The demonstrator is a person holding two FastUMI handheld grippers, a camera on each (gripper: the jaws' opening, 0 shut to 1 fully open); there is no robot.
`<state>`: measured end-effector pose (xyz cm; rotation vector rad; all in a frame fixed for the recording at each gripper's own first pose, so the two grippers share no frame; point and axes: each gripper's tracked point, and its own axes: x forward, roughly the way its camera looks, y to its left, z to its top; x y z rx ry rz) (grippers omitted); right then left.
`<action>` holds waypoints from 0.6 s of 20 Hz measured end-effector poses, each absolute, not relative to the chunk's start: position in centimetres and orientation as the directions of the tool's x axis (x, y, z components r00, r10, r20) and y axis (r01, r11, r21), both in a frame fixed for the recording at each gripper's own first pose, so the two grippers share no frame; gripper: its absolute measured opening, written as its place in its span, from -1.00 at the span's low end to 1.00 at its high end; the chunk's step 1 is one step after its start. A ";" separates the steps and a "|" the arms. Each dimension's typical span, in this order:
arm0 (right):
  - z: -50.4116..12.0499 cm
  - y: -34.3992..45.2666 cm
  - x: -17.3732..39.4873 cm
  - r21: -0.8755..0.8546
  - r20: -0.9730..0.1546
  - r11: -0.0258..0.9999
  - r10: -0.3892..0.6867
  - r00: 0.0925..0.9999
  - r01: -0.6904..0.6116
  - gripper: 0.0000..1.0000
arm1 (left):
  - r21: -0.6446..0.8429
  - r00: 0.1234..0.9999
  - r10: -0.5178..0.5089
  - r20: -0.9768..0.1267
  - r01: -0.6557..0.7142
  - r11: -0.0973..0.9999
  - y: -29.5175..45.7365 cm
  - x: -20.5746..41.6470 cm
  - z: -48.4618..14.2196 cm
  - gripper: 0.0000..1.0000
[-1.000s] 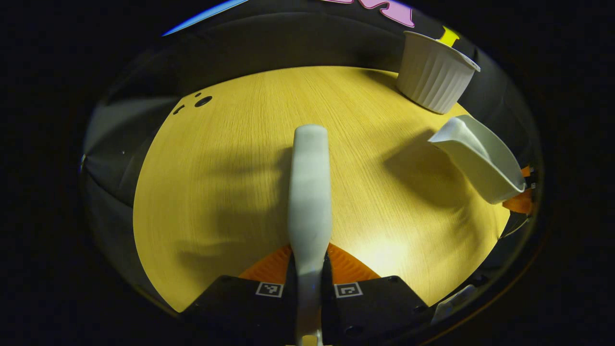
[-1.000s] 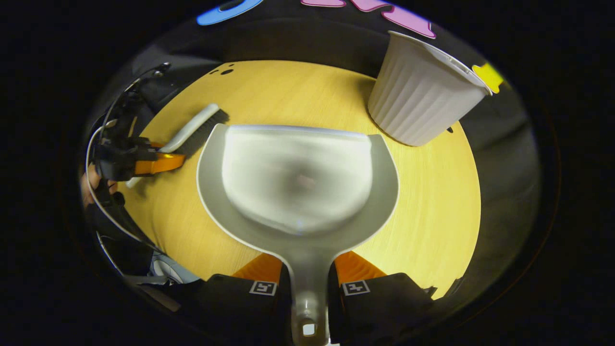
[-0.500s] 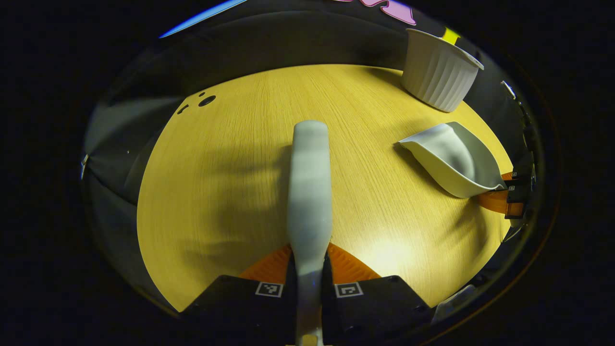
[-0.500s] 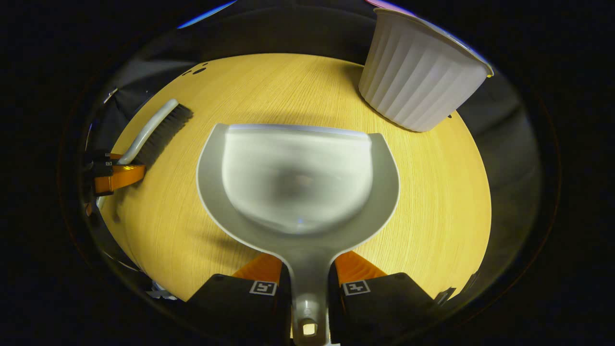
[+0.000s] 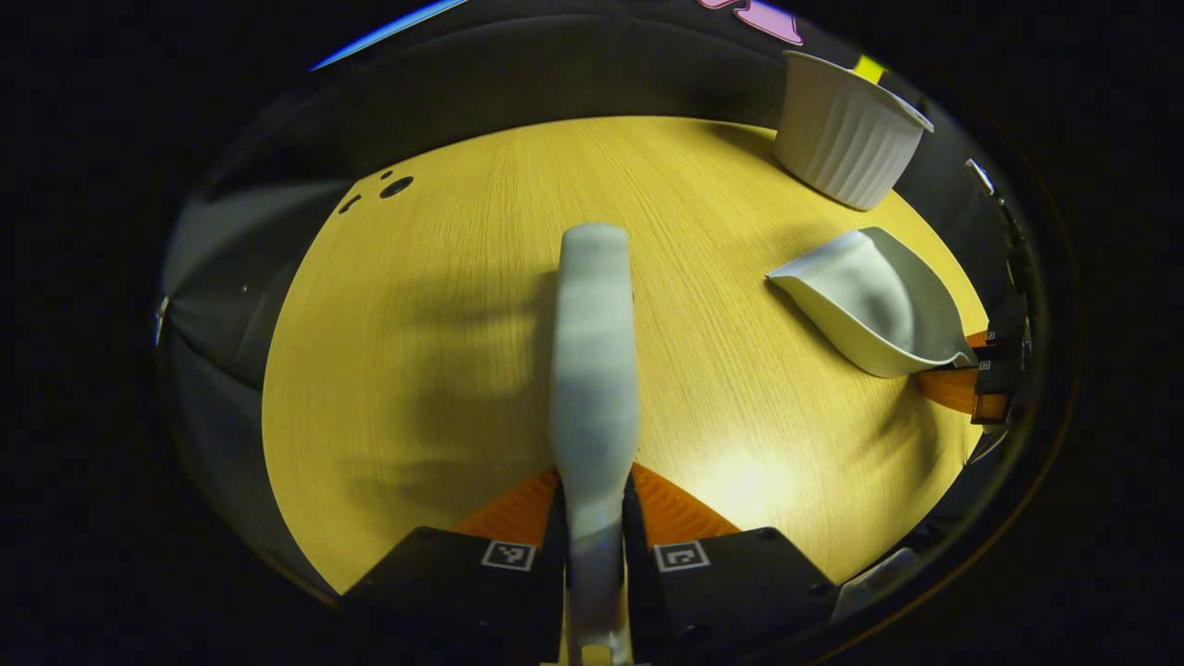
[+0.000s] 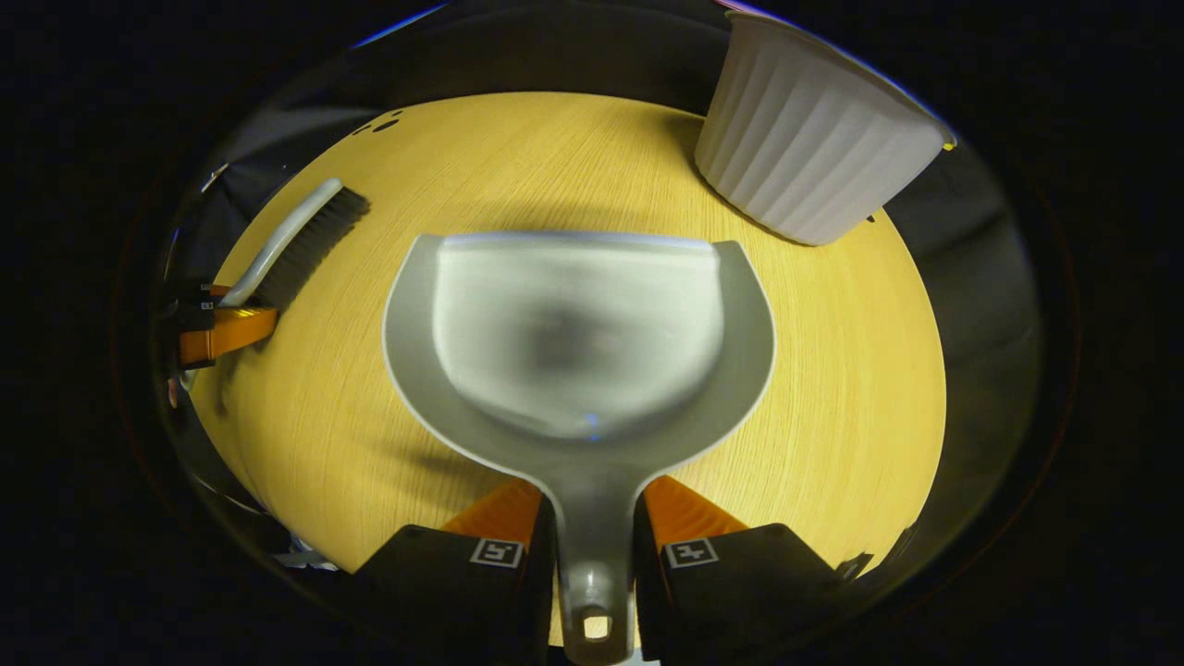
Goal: Pick up the small broom and dustpan from the desktop, sweep the trash into the dustpan with the broom, and then empty the trash into the garbage bin.
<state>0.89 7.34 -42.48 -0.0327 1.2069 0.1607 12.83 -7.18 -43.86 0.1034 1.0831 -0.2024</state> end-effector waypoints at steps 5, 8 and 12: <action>-42.0 7.3 0.0 0.084 -0.930 0.985 0.132 0.344 -0.150 0.21 | -0.045 0.432 -0.132 -0.892 0.205 0.978 -7.6 11.4 -43.6 0.35; -40.0 7.1 -0.5 0.106 -0.916 0.983 0.156 0.370 -0.151 0.29 | 0.001 0.474 -0.109 -0.874 0.225 0.974 -7.1 11.7 -42.0 0.58; -36.4 6.1 0.3 0.105 -0.877 0.981 0.169 0.449 -0.164 0.34 | 0.080 0.552 -0.086 -0.829 0.268 0.960 -6.8 11.9 -38.9 0.72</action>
